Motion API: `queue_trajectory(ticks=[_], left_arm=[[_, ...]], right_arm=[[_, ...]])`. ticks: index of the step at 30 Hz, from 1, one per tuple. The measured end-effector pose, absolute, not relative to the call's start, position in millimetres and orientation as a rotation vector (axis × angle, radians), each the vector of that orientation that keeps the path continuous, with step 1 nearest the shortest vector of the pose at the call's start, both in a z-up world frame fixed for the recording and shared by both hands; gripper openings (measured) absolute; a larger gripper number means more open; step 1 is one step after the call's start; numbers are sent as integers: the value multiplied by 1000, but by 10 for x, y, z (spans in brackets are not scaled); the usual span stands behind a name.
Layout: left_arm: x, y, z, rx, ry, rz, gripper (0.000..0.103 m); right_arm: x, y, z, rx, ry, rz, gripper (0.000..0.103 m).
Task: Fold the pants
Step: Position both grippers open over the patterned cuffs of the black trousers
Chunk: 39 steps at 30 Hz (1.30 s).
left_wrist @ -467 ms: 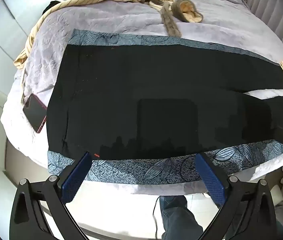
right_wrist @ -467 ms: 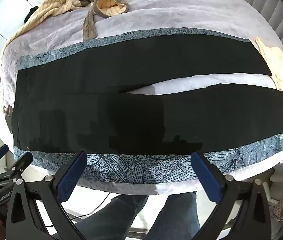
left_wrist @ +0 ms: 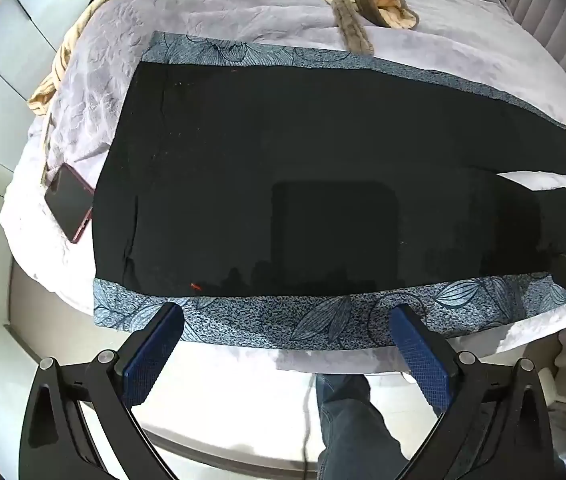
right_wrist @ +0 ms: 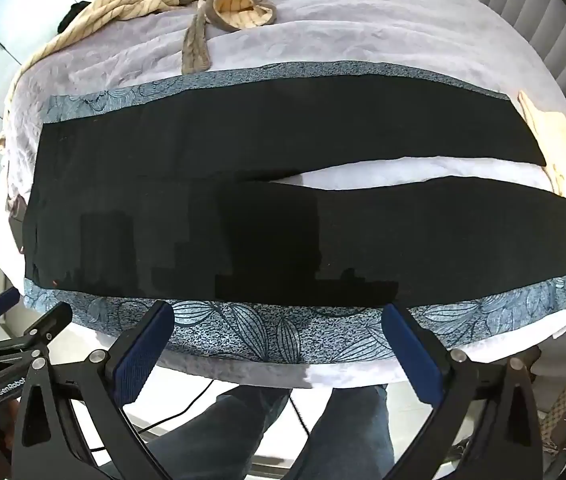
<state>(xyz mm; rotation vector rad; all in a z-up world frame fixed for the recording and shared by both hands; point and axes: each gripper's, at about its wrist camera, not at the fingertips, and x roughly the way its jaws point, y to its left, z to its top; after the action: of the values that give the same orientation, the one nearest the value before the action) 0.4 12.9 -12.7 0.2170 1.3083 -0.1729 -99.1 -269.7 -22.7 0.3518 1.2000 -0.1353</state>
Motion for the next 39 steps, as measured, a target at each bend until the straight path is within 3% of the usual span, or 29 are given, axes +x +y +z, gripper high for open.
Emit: queue_trajectory(ticks=[39], left_arm=[[28, 100, -342, 255, 1418, -155, 103]], right_arm=[[-1029, -2652, -521, 376, 1334, -105, 103]])
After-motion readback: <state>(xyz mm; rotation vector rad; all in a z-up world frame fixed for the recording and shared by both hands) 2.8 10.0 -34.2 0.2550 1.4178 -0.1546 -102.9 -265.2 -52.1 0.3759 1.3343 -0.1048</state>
